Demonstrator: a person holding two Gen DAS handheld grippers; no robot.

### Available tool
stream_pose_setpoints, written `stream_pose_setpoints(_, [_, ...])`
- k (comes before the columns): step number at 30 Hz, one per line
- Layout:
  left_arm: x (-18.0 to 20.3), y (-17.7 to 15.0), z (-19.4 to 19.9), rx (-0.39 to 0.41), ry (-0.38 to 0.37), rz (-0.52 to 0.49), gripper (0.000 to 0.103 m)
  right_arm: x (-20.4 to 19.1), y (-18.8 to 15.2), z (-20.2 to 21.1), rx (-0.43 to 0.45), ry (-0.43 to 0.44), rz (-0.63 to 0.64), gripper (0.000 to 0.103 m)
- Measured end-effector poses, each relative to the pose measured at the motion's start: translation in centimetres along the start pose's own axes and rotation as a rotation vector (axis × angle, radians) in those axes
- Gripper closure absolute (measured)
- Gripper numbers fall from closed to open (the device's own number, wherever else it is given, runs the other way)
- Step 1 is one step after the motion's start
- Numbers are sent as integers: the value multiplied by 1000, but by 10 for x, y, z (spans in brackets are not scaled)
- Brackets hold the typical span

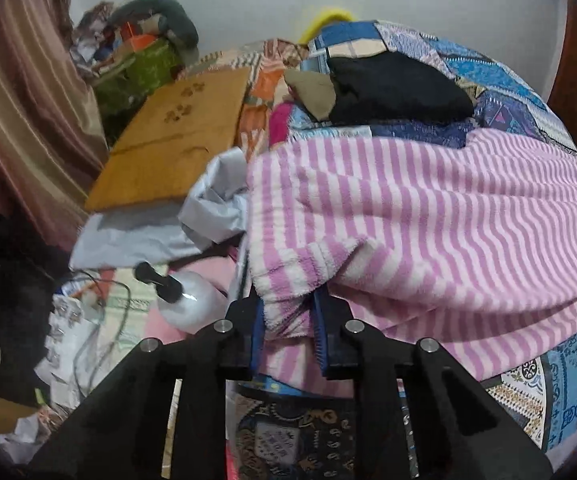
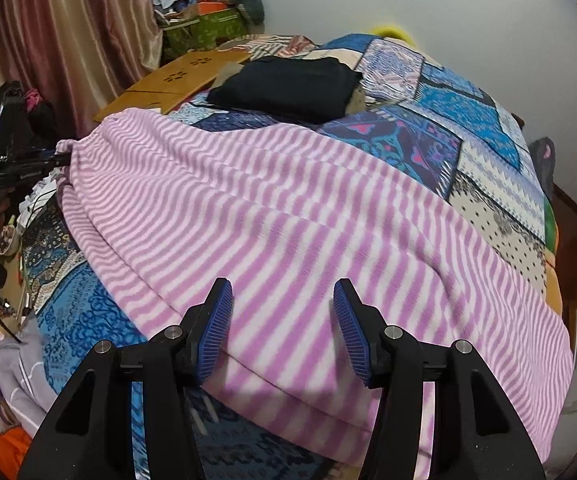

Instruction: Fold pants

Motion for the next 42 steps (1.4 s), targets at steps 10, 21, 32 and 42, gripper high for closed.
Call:
stream_pose_setpoints(10, [-12, -30, 3, -42, -63, -62, 77, -1, -8, -11, -43, 64, -24, 54])
stream_pose_setpoints(21, [-25, -43, 16, -75, -74, -33, 60, -1, -7, -6, -67, 74, 8, 54])
stream_pose_setpoints(32, [-67, -30, 30, -72, 8, 134, 60, 17, 38, 5, 31, 78, 28, 54])
stream_pose_setpoints(42, [-51, 46, 2, -10, -73, 177, 51, 31, 91, -28, 63, 104, 36, 45])
Point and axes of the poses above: each gripper's, at about its wrist camera, not at the fingertips, and z roughly against the way its jaws point, x to its right, y to its top, the point moved 1 cm from there along -z, roughly the way its jaws point, and after that the axes turned 3 degrees about -z, right-handed, at the moved point
